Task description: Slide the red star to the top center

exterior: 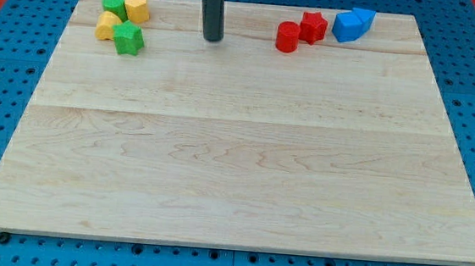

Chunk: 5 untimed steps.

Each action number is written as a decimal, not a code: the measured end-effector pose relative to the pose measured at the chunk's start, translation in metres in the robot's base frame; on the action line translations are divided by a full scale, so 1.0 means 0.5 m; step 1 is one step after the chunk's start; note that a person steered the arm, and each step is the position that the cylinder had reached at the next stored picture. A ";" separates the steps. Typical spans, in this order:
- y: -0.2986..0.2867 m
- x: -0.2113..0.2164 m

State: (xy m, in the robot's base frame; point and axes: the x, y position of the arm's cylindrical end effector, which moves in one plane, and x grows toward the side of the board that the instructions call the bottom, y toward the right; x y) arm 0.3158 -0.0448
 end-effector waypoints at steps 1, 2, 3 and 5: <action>0.151 0.034; 0.318 0.000; 0.393 -0.071; 0.368 -0.127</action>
State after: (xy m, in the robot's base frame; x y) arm 0.2526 0.1392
